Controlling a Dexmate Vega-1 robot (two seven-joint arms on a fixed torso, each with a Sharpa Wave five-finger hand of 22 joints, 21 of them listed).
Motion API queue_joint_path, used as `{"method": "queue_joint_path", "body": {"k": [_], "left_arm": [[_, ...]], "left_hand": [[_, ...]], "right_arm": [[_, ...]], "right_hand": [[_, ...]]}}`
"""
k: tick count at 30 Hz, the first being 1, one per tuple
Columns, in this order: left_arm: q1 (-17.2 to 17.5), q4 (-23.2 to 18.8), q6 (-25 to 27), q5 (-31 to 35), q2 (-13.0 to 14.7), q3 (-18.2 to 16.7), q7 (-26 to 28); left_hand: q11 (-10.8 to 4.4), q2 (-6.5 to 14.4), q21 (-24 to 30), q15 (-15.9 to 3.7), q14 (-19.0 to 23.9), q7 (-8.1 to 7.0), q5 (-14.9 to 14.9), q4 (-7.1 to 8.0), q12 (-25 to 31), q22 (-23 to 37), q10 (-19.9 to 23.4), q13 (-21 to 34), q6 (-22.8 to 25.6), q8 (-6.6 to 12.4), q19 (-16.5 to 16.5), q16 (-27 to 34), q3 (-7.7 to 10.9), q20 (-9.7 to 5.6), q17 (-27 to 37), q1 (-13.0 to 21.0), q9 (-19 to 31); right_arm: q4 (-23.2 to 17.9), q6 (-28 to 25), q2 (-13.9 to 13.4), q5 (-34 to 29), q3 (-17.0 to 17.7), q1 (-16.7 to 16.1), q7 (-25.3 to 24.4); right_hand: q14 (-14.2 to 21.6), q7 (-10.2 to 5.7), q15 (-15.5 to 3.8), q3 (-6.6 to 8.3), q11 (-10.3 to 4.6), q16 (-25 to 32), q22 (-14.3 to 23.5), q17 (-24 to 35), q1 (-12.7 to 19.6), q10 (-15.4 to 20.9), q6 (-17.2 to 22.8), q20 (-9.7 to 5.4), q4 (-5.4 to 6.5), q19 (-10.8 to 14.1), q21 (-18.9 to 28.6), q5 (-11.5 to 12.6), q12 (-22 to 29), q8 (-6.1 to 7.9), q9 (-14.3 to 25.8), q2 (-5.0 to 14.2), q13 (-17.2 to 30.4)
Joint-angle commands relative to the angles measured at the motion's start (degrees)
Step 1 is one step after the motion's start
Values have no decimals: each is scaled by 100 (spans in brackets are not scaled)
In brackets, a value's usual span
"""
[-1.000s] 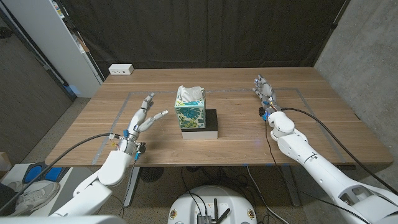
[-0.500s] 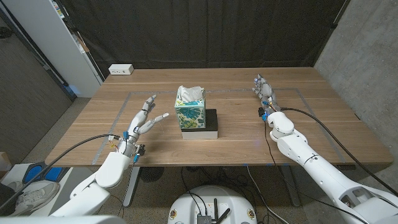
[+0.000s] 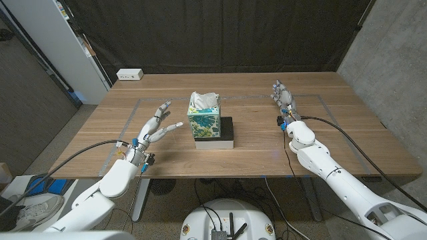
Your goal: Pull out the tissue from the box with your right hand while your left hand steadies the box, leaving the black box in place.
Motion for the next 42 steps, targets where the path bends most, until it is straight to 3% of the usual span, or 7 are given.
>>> {"method": "queue_joint_path", "body": {"k": [1,13,23,42], "left_arm": [[-224,-112,321,-429,378,80,-682],[-566,-253,575,-688,766,253,-1291],[-886,-246,731,-930,968,431,-1719],[-1692,-62,981,-1150,1149,928,-2512]], "left_hand": [[-72,-150,49,-89,36,-32,101,1,81,16,-399,1,-1026,124,204,71,-78,-212,-9,72,-3],[-163,-243,80,-174,485,-79,239,-1,151,18,129,-16,-525,363,615,71,-186,-234,-15,341,-48],[-159,-251,69,-196,533,-120,264,-1,164,17,258,-19,-495,383,674,48,-216,-240,-16,413,-57],[-348,-166,16,-273,784,-336,312,-24,177,12,608,-25,-168,535,819,27,-179,-269,-19,791,-80]], "right_arm": [[-152,51,-41,-78,34,-118,-108],[-409,107,-139,-203,79,-309,-221],[-612,100,-190,-277,119,-437,-310],[-972,13,-282,-485,220,-713,-627]], "right_hand": [[35,24,-12,11,-3,-28,23,13,-47,35,40,16,-31,23,-28,-7,-19,-30,17,-2,33],[43,24,-1,1,-2,-30,23,12,-56,41,44,23,-48,23,-29,-8,-19,-29,17,-8,34],[53,32,3,-8,-6,-30,23,12,-65,43,48,26,-59,26,-29,-9,-20,-29,17,-18,34],[152,41,71,-21,19,-2,22,9,-79,81,51,81,-87,26,-31,-9,-11,-30,18,-22,35]]}}
